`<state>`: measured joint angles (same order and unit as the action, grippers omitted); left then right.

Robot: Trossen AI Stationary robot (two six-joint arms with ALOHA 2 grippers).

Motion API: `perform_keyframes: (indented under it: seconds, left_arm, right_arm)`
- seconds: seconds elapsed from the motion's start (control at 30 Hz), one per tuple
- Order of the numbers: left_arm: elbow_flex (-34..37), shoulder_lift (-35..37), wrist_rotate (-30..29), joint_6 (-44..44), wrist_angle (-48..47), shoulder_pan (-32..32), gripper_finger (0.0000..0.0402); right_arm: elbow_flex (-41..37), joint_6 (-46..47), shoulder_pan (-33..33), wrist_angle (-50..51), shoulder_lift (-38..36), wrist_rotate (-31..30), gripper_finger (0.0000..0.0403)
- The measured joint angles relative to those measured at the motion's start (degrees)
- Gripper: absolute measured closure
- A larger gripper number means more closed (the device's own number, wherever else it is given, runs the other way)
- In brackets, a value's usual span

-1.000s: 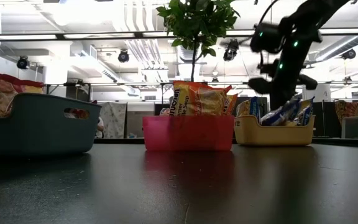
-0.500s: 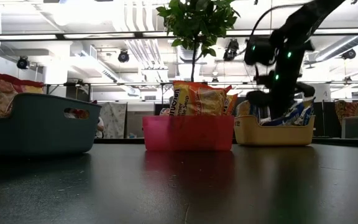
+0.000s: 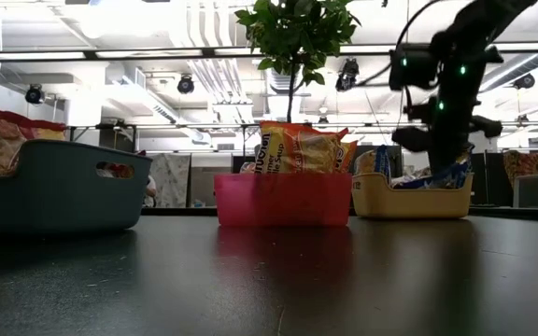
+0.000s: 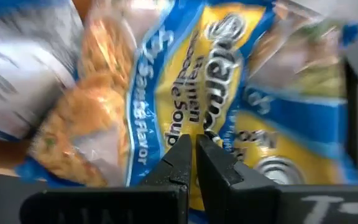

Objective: Sort Maruchan noodles
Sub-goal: Put the blue noodle pack into the yellow bin, then put the orange noodle pack into the red bin

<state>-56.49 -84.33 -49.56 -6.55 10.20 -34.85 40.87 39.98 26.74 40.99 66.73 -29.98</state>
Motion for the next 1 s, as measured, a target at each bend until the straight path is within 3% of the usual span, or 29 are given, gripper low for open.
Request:
perform_keyframes:
  seconds: [0.23,0.5,0.77,1.0]
  left_arm:
    - [0.00,0.00,0.09,-2.19,-0.02,-0.24,0.0322]
    - [0.00,0.00,0.25,-3.02,-0.06,-1.47,0.0322]
    - [0.00,-0.02,0.24,-6.95,-1.76,-1.49,0.0322]
    - [0.02,-0.02,3.65,-15.83,-3.57,-1.49,0.0322]
  right_arm:
    - [-2.62,-1.24,-0.02,-4.16,3.60,-0.19,0.0390]
    - [0.89,-2.64,-2.15,-0.92,-3.20,-0.04,0.0390]
    - [-1.32,-2.73,-13.99,-6.23,-12.60,-3.12,0.0390]
    - [-6.55,-12.34,-27.24,-21.79,-14.13,-6.02,0.0390]
